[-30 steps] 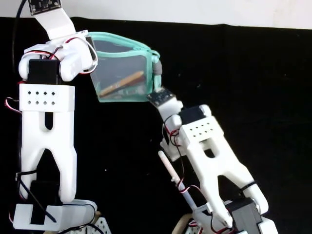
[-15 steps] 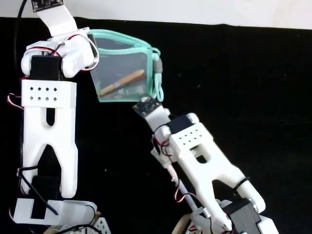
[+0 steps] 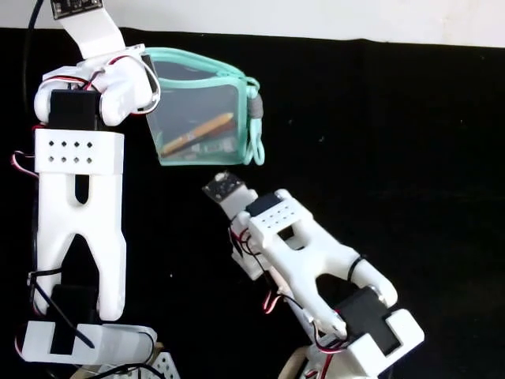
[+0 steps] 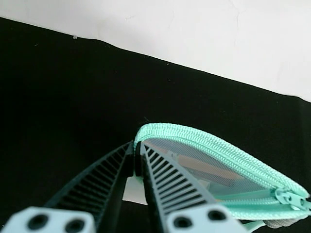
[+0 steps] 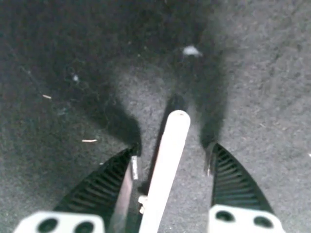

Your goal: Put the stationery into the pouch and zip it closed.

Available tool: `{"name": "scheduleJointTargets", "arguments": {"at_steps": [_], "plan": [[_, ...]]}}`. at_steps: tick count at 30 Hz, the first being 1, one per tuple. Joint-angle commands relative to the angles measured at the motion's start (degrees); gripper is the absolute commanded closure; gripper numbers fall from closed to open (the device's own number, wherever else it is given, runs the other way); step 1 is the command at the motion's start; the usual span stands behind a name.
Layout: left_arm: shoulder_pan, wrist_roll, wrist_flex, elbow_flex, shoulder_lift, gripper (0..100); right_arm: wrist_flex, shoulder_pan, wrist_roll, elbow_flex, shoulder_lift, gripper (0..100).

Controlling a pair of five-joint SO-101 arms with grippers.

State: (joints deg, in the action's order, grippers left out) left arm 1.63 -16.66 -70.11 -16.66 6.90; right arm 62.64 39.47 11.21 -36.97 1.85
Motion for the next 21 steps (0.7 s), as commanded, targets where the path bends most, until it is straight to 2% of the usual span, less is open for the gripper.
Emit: {"name": "scheduleJointTargets", "arguments": {"at_steps": [1,4,9,14,21], "plan": [[-1.89,0.35,-0.97,0.92,5.49,99,-0.48,0.66,-0.62,0.57,-0.04,85.2],[-1.89,0.35,-0.97,0.92,5.49,99,-0.48,0.57,-0.70,0.57,-0.13,99.8],[-1.89,0.35,-0.97,0.92,5.49,99,-0.31,0.31,-0.97,0.40,0.22,99.1],[-1.89,0.35,-0.97,0.92,5.49,99,-0.04,-0.57,-4.31,1.80,0.31,99.1],[-1.89,0.35,-0.97,0.92,5.49,99,5.41,-9.10,-4.40,8.04,0.40,99.1]]}}
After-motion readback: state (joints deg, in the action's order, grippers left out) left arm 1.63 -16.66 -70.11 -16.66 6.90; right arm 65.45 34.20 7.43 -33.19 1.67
